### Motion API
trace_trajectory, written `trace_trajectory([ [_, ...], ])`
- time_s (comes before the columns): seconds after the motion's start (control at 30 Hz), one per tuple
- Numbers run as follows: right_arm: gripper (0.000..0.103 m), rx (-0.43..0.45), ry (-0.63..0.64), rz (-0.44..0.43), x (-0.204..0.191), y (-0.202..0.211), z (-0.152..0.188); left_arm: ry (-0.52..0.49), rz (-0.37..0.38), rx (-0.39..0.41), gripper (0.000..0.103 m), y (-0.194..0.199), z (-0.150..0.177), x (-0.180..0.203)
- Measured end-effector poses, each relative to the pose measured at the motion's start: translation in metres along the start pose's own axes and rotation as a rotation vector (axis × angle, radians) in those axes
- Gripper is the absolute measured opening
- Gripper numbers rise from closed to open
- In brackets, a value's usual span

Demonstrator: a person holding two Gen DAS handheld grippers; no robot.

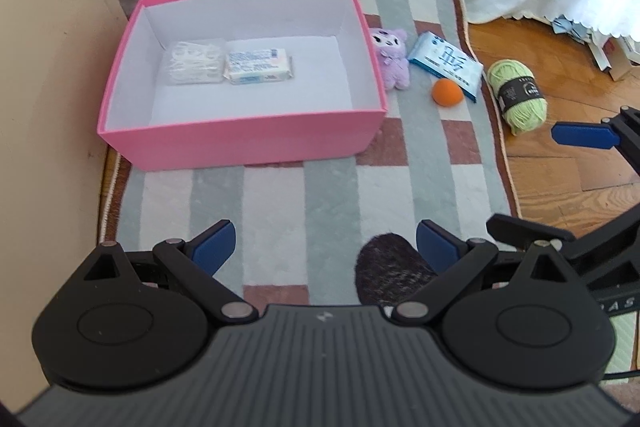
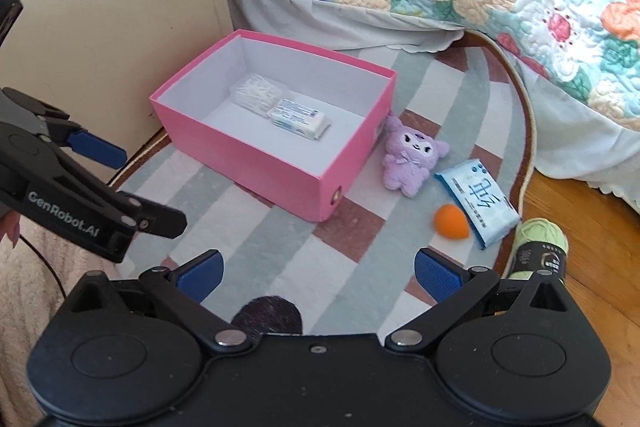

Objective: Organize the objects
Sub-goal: 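Pull the left tool back and move it toward the green yarn ball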

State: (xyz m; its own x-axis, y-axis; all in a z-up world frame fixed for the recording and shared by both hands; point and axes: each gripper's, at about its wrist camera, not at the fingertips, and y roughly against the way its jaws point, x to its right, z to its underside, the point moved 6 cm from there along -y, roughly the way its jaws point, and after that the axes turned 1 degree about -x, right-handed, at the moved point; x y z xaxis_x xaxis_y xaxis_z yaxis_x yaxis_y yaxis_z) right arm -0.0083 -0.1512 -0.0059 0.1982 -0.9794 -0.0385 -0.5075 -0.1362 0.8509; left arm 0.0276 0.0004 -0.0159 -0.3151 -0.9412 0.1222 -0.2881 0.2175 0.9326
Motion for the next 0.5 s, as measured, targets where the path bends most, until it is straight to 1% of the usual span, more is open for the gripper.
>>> trace_trajectory([
  [0.1, 0.103, 0.024, -0.033, 0.021, 0.01, 0.004, 0.005, -0.016, 0.001, -0.001, 0.098, 0.0, 0.003, 0.008],
  [0.2, 0.103, 0.051, -0.054, 0.024, 0.019, 0.01, 0.011, -0.033, -0.003, 0.0, 0.098, 0.002, 0.004, 0.014],
  [0.3, 0.103, 0.1, -0.065, 0.02, 0.026, 0.017, 0.016, -0.035, 0.006, 0.0, 0.098, 0.003, 0.005, 0.018],
  [0.43, 0.103, 0.181, -0.109, 0.044, 0.041, 0.027, 0.022, -0.02, 0.04, 0.001, 0.098, 0.003, 0.005, 0.023],
  [0.5, 0.103, 0.2, -0.121, 0.041, 0.047, 0.029, 0.025, -0.014, 0.048, 0.008, 0.098, 0.002, 0.006, 0.025],
])
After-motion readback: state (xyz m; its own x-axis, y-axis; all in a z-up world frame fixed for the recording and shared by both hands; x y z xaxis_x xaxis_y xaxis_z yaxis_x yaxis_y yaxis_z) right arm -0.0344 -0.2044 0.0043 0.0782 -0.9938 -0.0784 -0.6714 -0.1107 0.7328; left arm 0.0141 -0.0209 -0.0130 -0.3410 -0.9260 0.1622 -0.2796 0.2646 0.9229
